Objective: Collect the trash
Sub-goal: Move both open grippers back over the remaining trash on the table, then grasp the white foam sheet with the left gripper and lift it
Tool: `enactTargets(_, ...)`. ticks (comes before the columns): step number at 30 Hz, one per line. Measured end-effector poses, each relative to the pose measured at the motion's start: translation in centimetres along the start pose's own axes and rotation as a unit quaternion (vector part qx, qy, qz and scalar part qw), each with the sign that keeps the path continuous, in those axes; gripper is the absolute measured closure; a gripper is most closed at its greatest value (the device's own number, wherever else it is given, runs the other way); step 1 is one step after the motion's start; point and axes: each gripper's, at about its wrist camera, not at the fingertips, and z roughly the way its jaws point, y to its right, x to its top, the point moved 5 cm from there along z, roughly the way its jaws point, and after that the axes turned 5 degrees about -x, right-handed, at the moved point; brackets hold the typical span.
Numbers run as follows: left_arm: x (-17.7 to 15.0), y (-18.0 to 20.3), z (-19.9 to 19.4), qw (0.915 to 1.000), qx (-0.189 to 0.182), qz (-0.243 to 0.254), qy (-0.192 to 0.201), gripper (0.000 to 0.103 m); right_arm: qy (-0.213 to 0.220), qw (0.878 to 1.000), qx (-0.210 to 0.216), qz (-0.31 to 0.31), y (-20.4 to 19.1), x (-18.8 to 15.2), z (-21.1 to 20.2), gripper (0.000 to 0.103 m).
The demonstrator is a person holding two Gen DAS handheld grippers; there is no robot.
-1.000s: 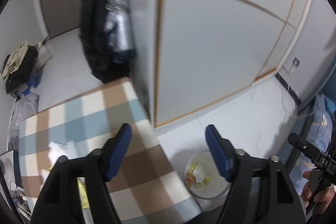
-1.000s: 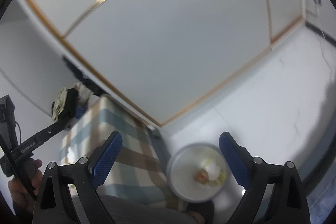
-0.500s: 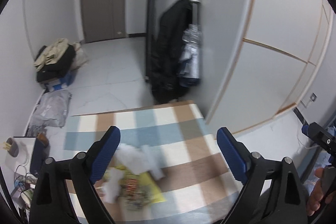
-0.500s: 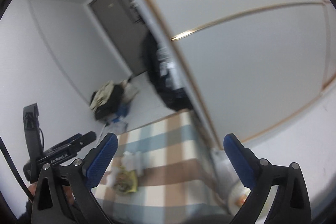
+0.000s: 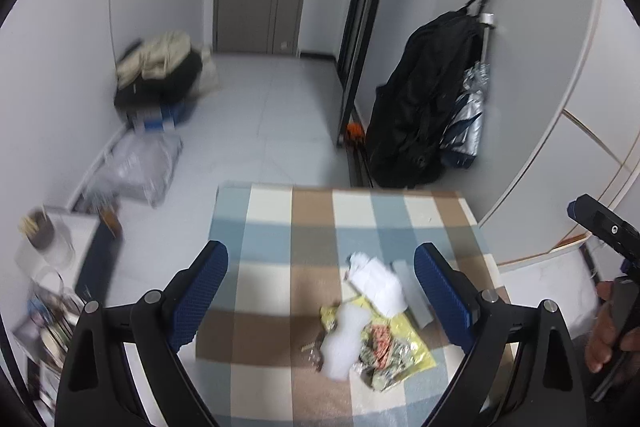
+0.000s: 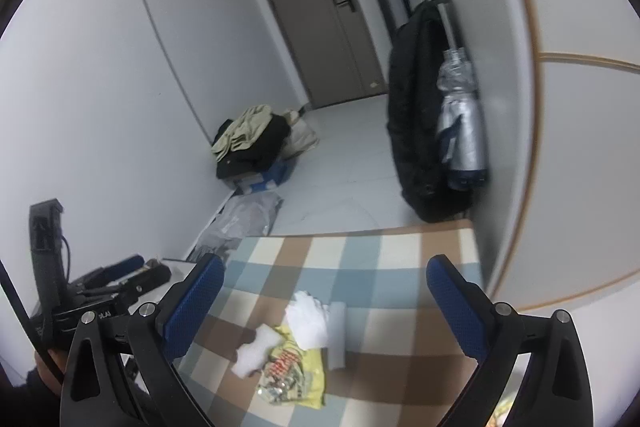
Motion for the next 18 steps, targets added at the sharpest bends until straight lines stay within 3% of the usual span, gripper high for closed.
enactTargets(7, -2.9, -1.9, 3.5, 0.9970, -0.017, -0.028, -0.070, 0.010, -0.040, 0.998, 0.006, 0.039, 0.5, -1.4, 3.3, 0.000)
enactTargets(18, -6.6, -0.2, 7.0, 0.9868, -0.014, 0.041, -0.156, 0.011, -0.083, 0.995, 0.005, 0.049, 1.1, -1.8, 6.1, 0.000)
